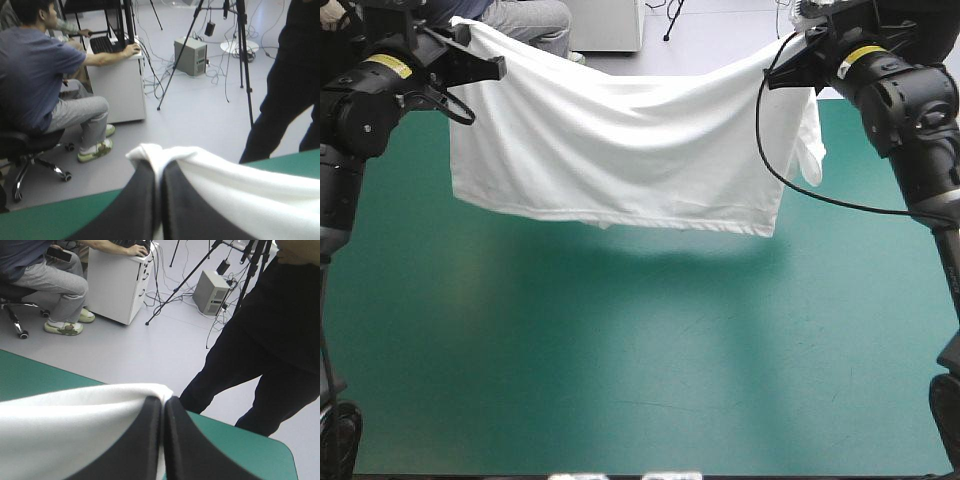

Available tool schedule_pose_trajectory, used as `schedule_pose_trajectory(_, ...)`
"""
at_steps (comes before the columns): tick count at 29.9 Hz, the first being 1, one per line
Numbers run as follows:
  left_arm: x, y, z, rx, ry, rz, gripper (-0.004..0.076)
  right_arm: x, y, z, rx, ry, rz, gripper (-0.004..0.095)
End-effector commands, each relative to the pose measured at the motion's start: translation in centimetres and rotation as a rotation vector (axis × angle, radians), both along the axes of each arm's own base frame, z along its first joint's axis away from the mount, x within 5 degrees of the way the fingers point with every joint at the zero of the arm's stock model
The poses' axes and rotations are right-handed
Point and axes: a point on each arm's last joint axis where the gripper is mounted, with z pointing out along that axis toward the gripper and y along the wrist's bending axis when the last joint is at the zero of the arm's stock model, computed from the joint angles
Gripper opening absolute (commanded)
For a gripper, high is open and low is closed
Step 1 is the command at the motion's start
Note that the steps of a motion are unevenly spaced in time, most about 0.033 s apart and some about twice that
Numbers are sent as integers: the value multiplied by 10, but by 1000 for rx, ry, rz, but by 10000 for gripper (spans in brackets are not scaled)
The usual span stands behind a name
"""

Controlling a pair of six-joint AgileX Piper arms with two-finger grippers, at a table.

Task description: Fold the cloth

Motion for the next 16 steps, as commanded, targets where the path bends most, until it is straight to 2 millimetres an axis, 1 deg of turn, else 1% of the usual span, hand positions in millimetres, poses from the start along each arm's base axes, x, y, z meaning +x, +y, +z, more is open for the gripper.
schedule_pose_trajectory(1, 5, -1, 23, -35, -234, 7, -17, -4, -8, 29, 58, -204, -11, -17)
schedule_pose_trajectory(3, 13, -2, 17, -35, -222, 7, -17, 0, -13, 26, 85, -191, -29, -17)
schedule_pose_trajectory(6, 19, -4, 12, -32, -197, 5, -17, 4, -20, 22, 86, -169, -49, -18)
schedule_pose_trajectory(8, 20, -4, 7, -23, -156, 2, -17, 5, -24, 16, 136, -114, -53, -18)
schedule_pose_trajectory(9, 22, -4, 2, -10, -110, 1, -17, 6, -25, 11, 165, -65, -51, -18)
schedule_pose_trajectory(10, 24, -5, -5, 5, -61, 0, -17, 7, -25, 3, 182, -3, -45, -18)
schedule_pose_trajectory(11, 26, -5, -15, 23, 8, -2, -17, 8, -24, -6, 161, 52, -30, -18)
schedule_pose_trajectory(14, 31, -6, -53, 58, 234, -7, -17, 11, -21, -44, 137, 241, -3, -18)
schedule_pose_trajectory(16, 30, -7, -82, 75, 379, -8, -17, 10, -20, -74, 135, 384, -6, -18)
